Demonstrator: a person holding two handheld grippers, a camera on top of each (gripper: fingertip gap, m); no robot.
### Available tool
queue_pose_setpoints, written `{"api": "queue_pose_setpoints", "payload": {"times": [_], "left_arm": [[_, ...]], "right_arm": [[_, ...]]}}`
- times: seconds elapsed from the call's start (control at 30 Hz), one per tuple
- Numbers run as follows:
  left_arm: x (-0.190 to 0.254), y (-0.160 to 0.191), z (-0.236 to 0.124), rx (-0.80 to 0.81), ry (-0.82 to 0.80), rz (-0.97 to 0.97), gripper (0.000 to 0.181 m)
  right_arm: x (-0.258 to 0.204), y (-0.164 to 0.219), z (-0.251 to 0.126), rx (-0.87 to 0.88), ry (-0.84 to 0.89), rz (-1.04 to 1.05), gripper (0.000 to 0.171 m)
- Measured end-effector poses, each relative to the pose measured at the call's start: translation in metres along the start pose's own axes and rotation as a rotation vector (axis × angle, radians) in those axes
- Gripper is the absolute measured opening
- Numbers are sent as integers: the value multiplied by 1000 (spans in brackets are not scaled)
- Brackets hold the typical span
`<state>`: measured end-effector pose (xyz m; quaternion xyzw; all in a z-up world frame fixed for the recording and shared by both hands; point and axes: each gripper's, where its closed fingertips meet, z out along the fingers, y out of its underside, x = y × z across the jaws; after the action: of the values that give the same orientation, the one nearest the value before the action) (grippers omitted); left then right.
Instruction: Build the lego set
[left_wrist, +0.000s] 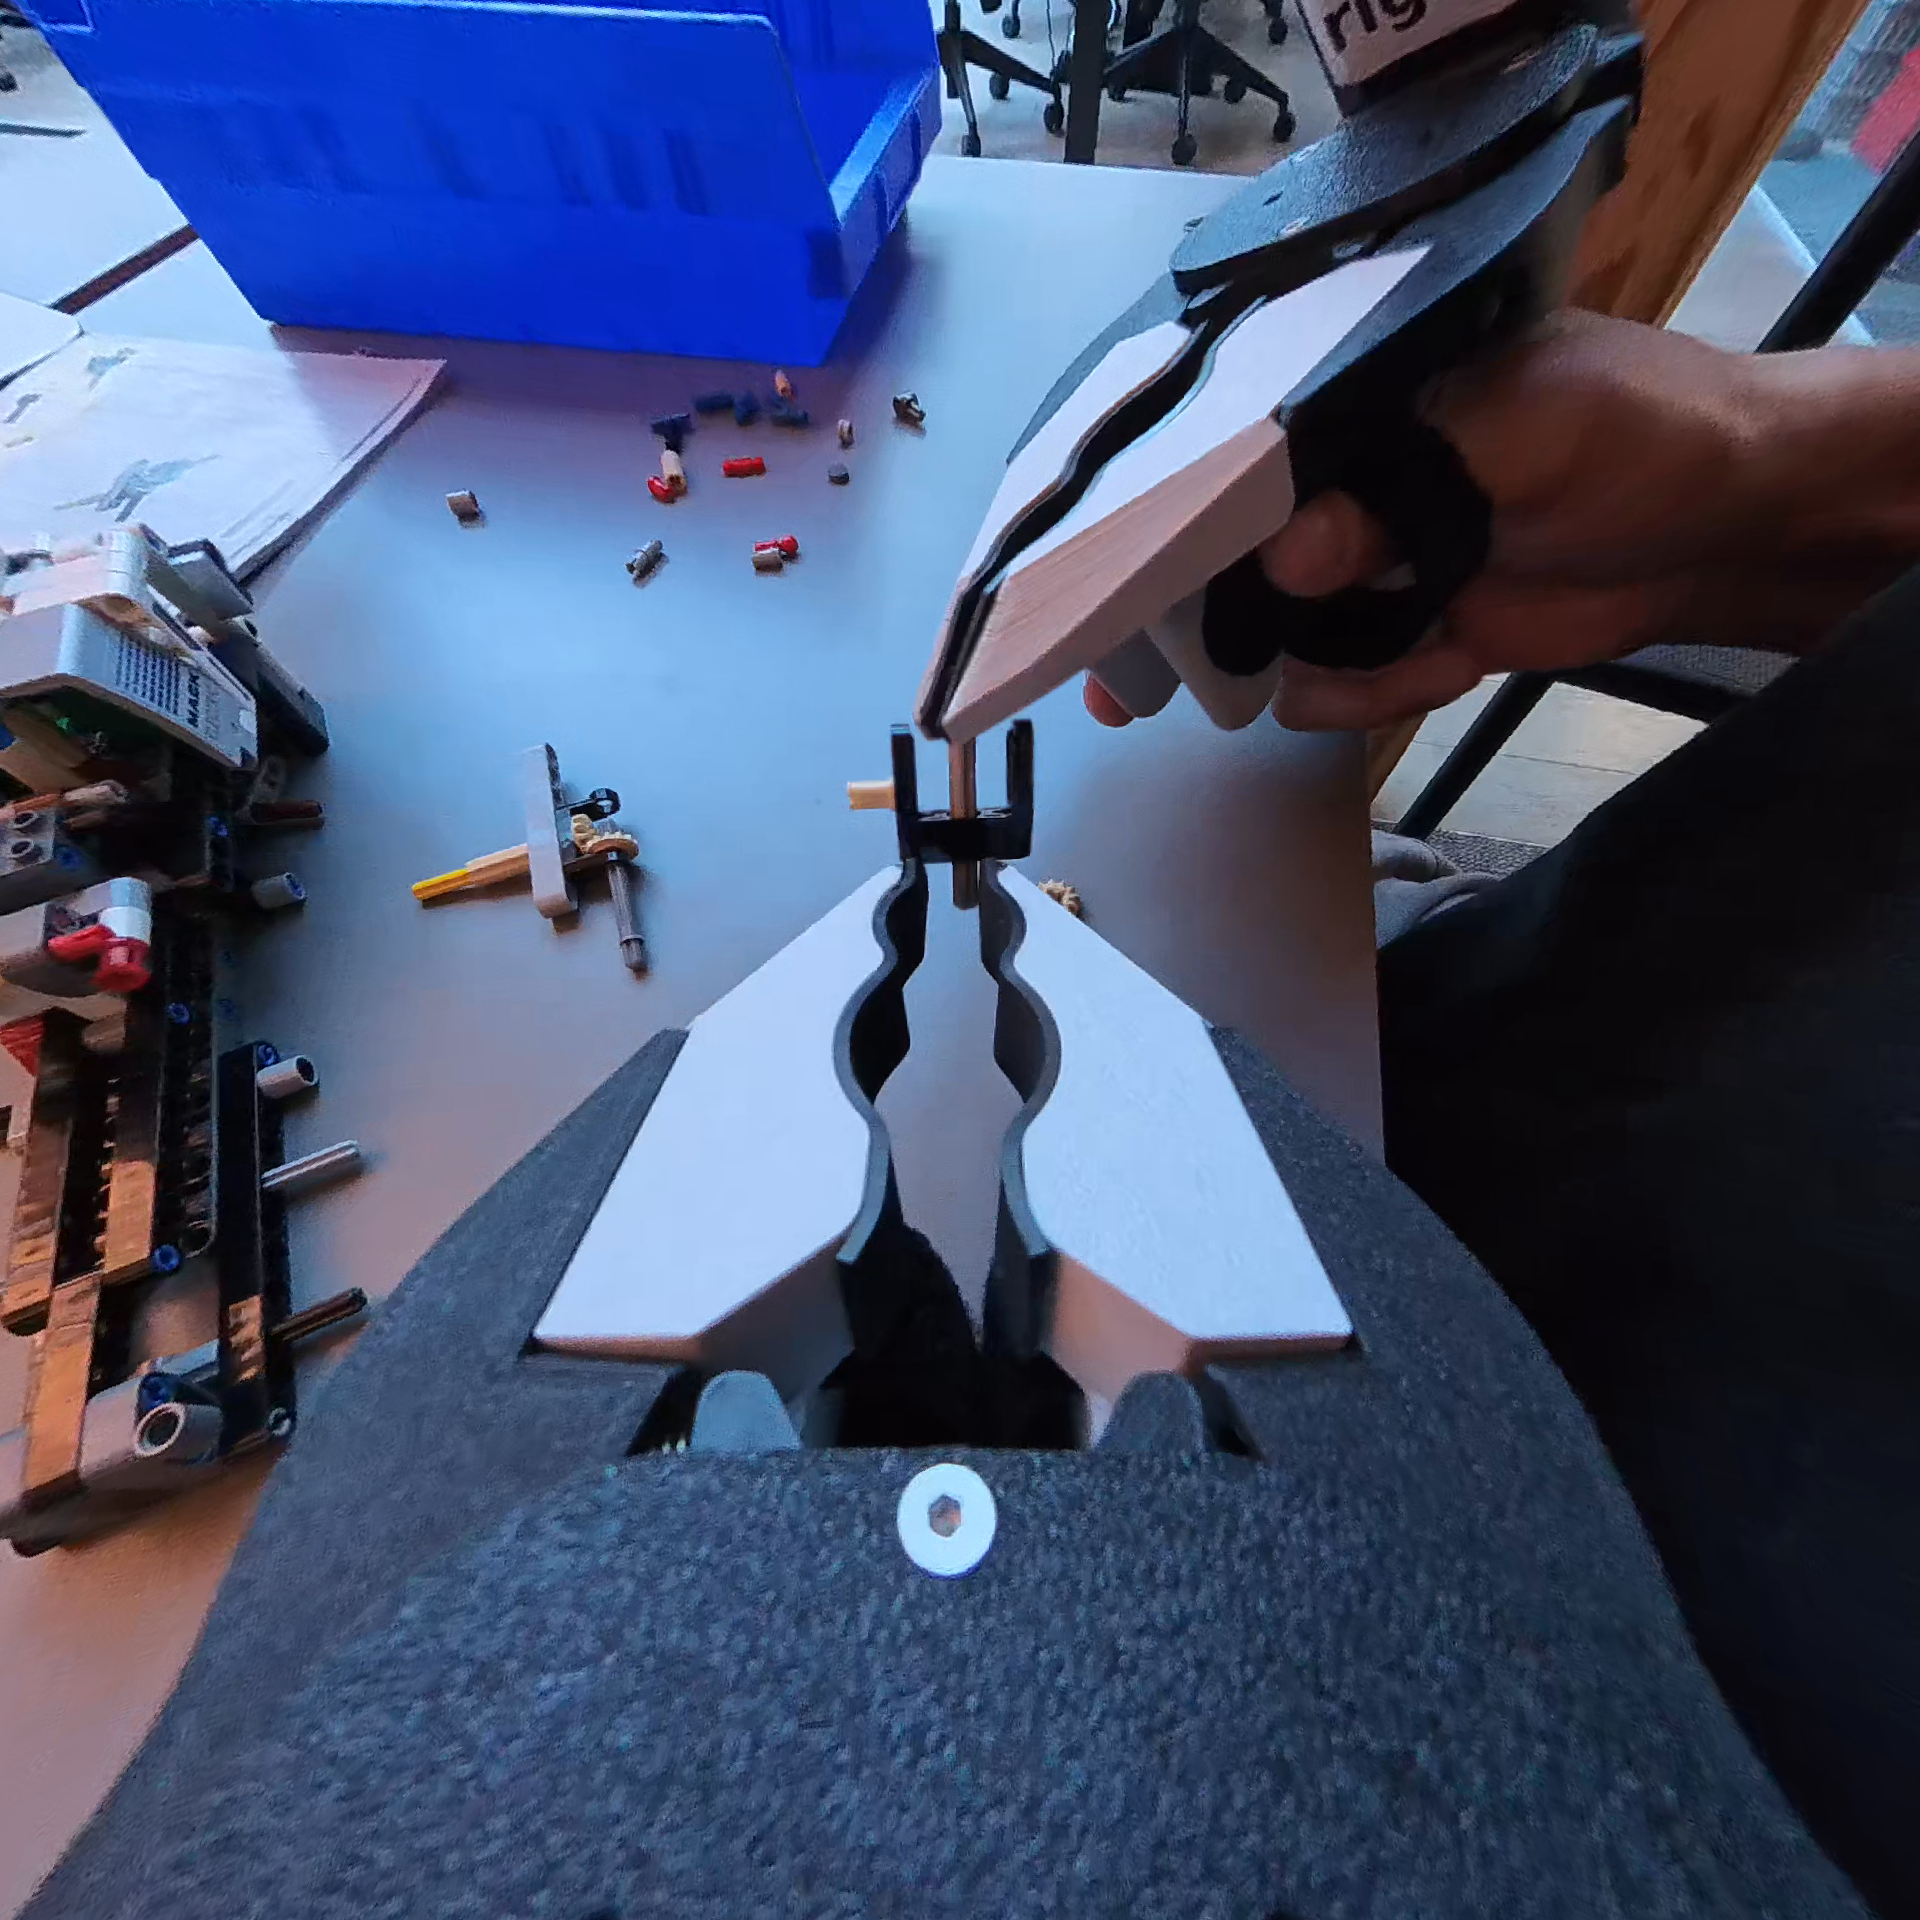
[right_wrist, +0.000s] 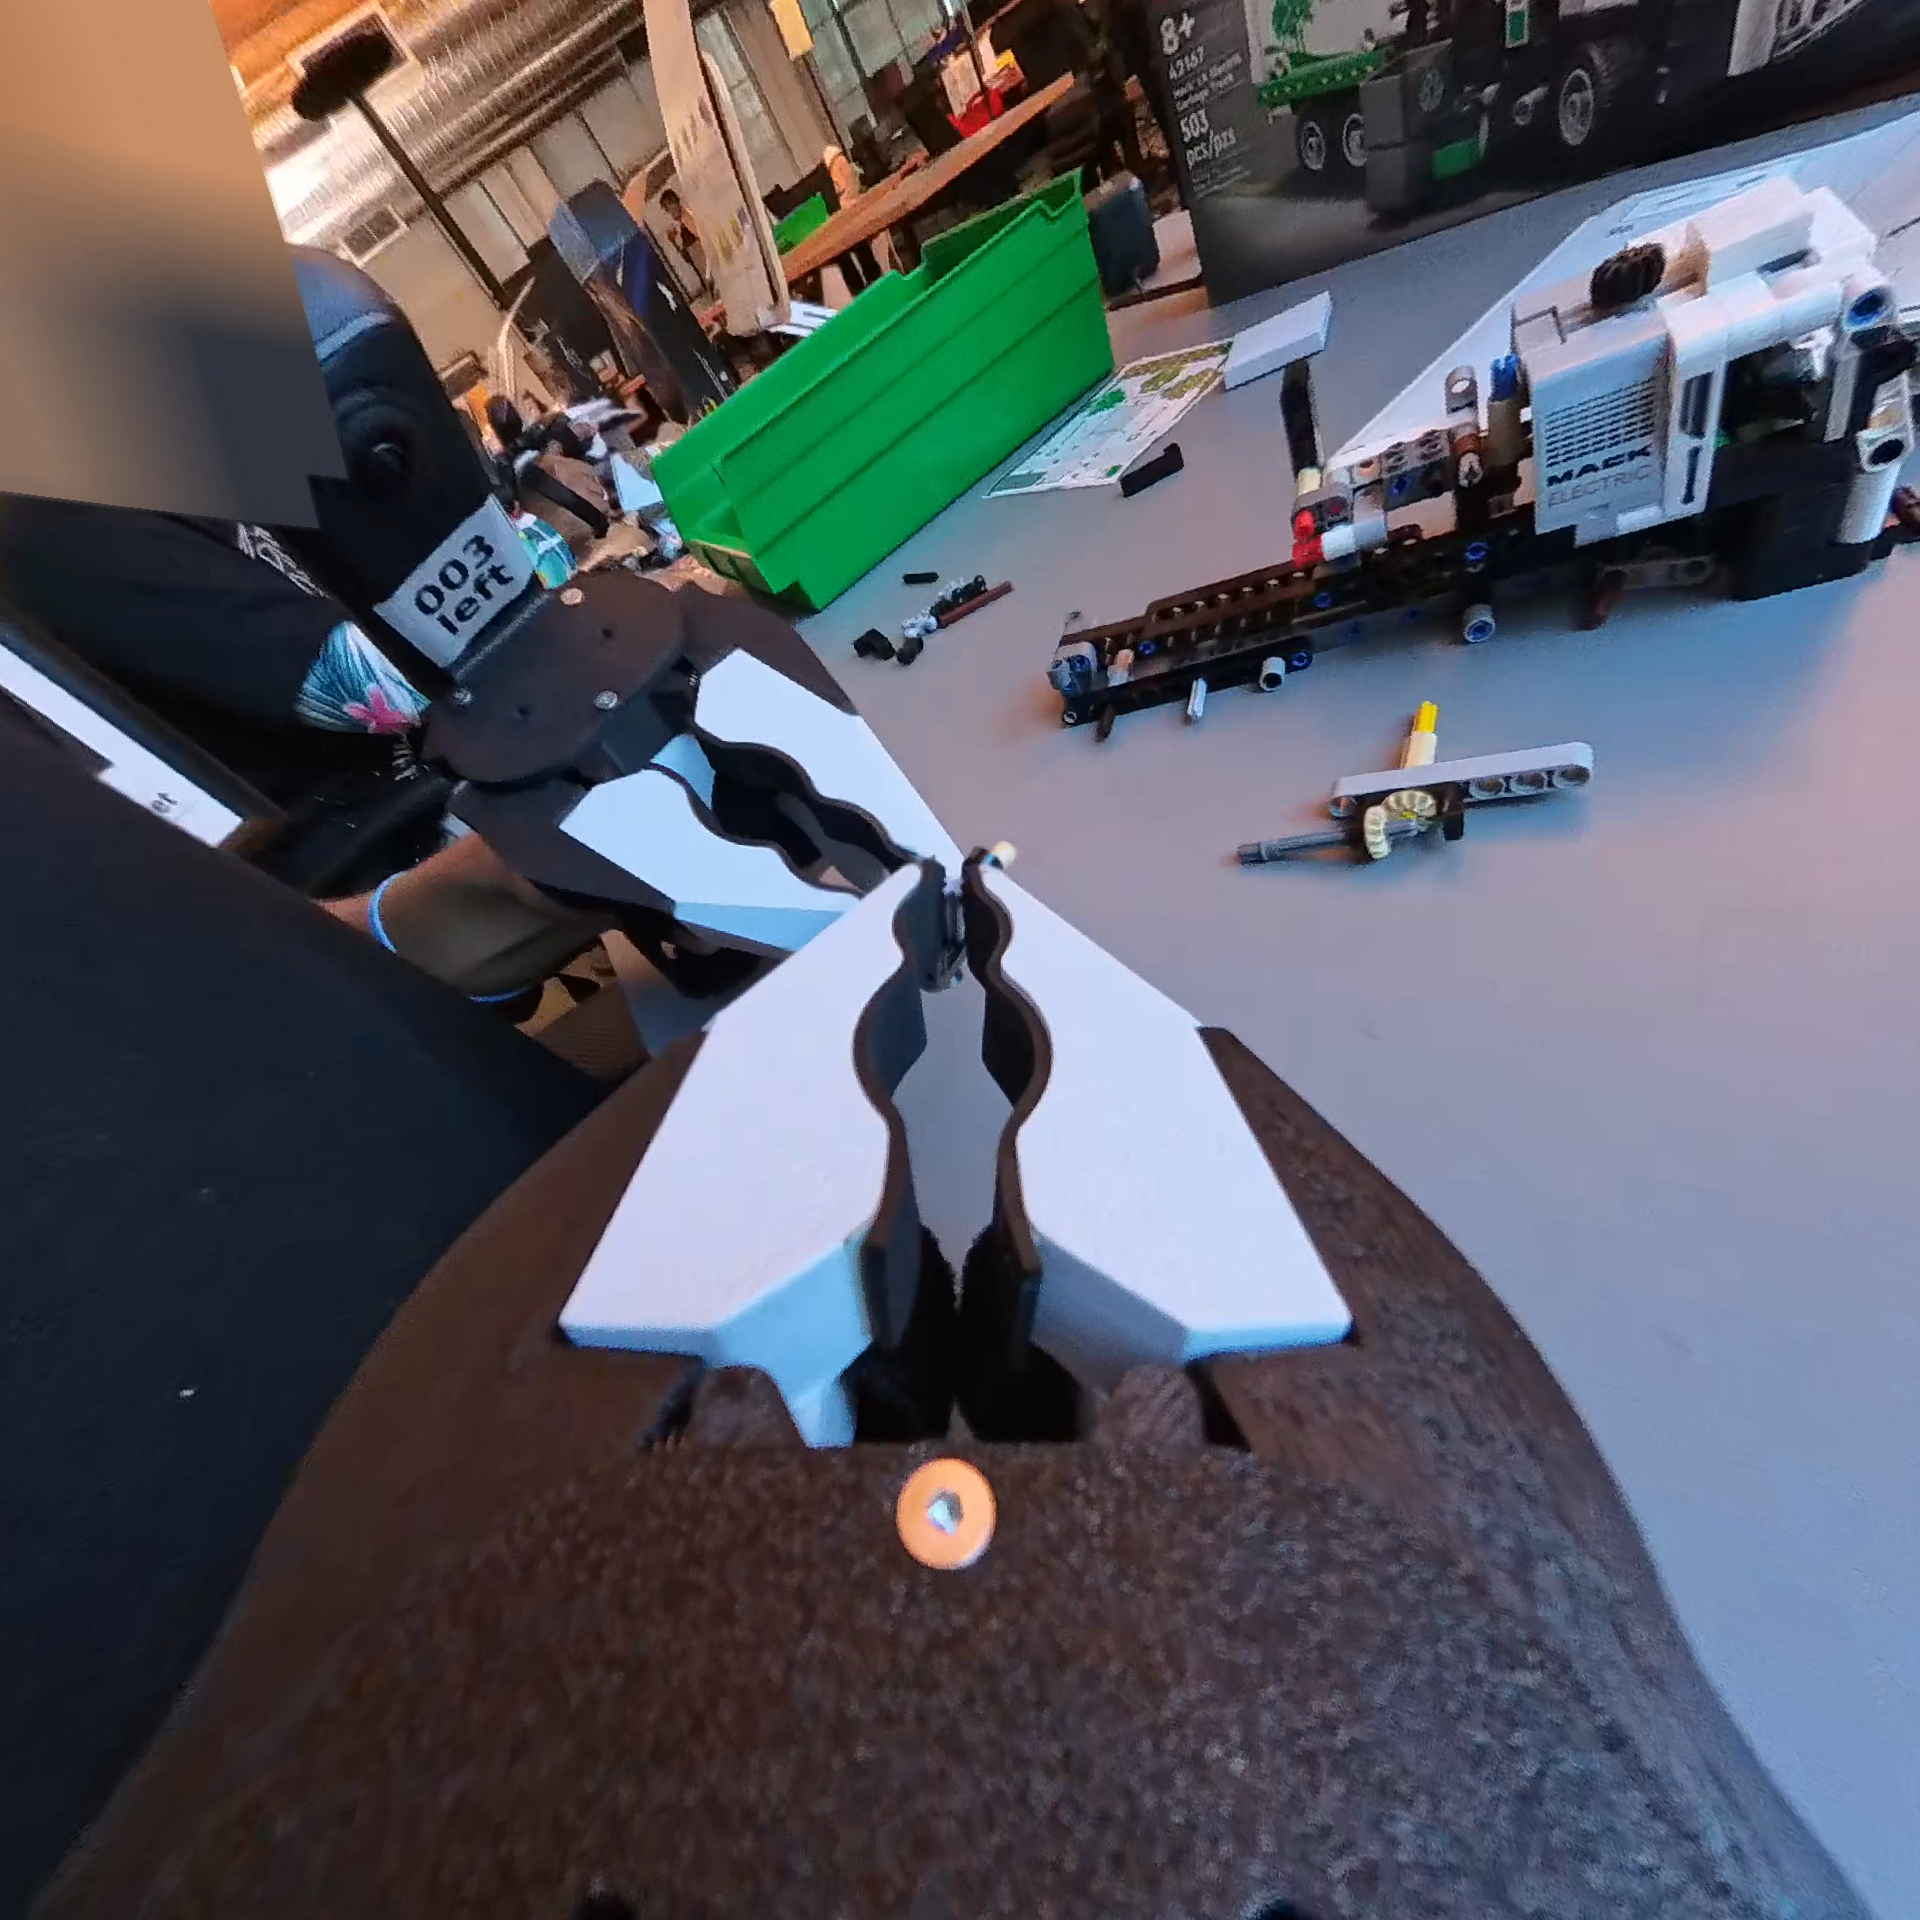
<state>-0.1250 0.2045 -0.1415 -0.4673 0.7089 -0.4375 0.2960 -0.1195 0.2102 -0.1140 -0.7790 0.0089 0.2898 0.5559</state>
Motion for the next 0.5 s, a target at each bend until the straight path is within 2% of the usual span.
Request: {"api": "queue_pose_setpoints", "payload": {"times": [0.33,0.5], "left_arm": [[-1,4,3,-10,-19,-3,2],[-3,3,4,-9,-42,28,2]], "right_arm": [[1,4,7,-23,-4,22,3],[1,4,7,-19,-34,105,3]]}}
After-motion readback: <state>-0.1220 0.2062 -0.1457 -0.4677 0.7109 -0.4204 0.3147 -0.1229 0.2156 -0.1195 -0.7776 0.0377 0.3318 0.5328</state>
